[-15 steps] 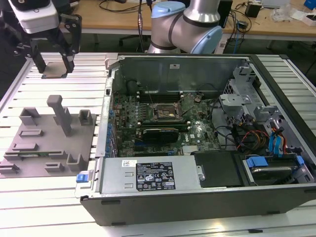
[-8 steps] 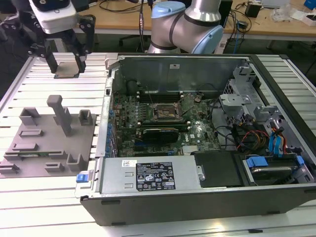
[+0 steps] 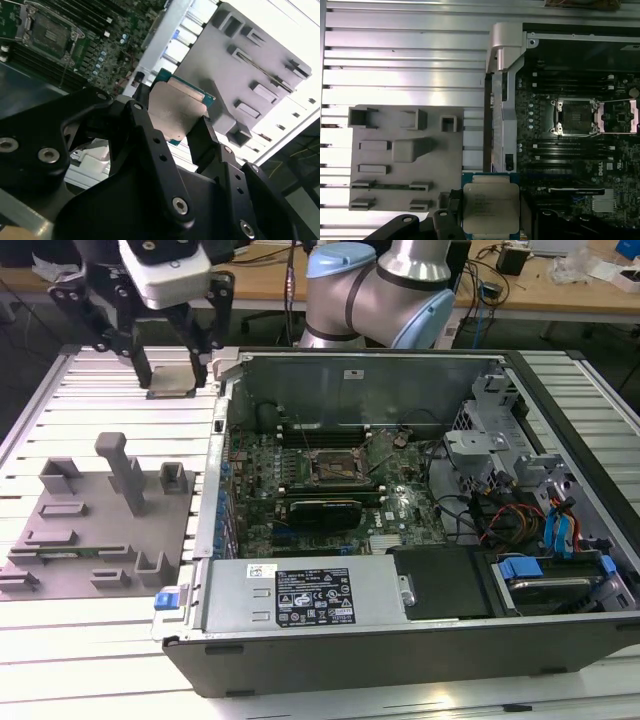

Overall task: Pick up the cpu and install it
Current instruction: 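Pick up the cpu and move it towards the insertion slot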

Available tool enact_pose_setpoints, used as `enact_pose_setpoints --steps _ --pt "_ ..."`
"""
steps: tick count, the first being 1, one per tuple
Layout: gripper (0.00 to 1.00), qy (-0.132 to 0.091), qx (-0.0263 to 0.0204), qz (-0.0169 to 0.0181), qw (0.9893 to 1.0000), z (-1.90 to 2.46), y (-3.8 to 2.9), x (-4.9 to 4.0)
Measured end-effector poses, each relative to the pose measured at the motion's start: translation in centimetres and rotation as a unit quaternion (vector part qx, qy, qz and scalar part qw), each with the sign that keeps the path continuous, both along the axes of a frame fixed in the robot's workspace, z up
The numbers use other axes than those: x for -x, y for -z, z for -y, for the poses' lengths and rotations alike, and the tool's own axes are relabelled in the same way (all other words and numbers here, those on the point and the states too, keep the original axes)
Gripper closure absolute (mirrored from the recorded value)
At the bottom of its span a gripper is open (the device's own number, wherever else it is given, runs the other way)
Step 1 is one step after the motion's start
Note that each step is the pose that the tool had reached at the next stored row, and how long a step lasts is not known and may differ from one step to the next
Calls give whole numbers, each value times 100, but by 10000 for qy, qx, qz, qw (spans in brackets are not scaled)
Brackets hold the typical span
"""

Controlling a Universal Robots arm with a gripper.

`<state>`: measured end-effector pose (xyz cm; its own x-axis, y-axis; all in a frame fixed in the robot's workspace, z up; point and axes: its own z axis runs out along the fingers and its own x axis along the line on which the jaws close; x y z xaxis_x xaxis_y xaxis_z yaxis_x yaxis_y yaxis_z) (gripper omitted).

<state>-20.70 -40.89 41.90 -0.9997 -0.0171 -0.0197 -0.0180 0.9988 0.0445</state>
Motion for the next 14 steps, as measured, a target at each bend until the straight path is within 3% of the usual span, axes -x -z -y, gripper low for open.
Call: enact_pose_setpoints --steps 5,14 --pt "45 1 0 0 10000 0 0 -279" --pt "45 1 0 0 10000 1 0 -618"
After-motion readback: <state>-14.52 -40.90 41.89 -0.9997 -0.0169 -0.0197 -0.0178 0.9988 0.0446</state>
